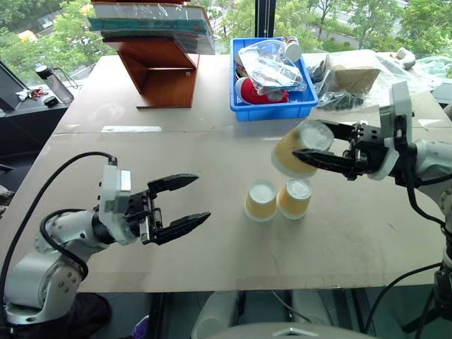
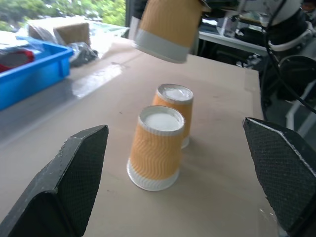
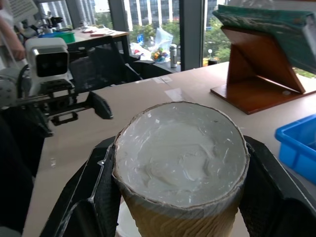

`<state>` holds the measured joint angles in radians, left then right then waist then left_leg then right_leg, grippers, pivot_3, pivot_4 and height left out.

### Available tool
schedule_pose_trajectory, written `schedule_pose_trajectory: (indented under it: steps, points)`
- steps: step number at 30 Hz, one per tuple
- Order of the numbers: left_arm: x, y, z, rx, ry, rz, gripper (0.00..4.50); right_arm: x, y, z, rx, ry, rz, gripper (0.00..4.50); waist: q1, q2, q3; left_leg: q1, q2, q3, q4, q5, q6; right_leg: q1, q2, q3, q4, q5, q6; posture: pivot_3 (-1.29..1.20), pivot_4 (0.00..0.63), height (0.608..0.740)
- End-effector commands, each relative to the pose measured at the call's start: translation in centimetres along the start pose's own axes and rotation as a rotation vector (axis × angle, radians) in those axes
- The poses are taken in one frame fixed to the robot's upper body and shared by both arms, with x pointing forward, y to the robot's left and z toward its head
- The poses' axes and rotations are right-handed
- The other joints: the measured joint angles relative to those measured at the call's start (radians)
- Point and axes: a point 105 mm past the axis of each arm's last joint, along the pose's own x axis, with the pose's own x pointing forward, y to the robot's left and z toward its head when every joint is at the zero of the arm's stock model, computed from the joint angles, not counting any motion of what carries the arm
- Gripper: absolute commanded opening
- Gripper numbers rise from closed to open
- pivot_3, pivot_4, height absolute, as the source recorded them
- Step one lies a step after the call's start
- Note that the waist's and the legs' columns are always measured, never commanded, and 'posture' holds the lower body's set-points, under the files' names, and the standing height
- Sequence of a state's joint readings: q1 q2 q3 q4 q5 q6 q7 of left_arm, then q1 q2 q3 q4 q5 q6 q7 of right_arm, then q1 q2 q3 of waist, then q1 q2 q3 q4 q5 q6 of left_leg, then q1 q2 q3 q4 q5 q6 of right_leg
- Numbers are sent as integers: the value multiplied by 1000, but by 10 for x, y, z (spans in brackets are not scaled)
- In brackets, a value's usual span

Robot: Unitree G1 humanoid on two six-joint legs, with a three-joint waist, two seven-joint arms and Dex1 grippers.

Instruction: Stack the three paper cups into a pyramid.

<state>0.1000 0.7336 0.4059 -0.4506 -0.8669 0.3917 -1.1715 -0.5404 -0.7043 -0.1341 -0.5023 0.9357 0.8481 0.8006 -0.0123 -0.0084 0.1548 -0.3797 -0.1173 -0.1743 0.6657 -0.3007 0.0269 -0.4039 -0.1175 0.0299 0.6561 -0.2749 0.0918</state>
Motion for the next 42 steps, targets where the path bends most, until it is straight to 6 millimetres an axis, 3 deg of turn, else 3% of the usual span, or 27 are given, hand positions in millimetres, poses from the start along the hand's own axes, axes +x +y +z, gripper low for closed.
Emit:
schedule_pose_trajectory:
  steps: [1,11,39,40,42]
  points:
    - [-17,2,16,16,-45,-57,4500,5,6,3,-29,18,38,2347,0,0,0,0,0,0,0,0,0,0,0,0,0,0,0,0,150,740]
    - [-27,-3,11,-27,0,-123,4500,14,13,-10,-41,81,110,2347,-1,0,0,-1,-1,-1,1,0,0,0,1,-2,0,0,0,0,150,740]
    - [-20,-9,10,-44,8,-121,4500,18,11,-25,-146,157,194,2347,-2,0,0,-1,-1,-1,1,0,0,0,0,-2,0,0,0,0,150,740]
    - [-19,-10,9,-46,8,-121,4500,18,10,-26,-145,163,191,3376,-2,0,0,-1,-1,-1,1,0,0,0,0,-2,0,0,0,0,150,740]
    - [-19,-10,9,-51,7,-123,4500,16,8,-28,-149,175,190,4177,-2,0,0,-1,-1,-1,1,0,0,0,0,-2,0,0,0,0,150,740]
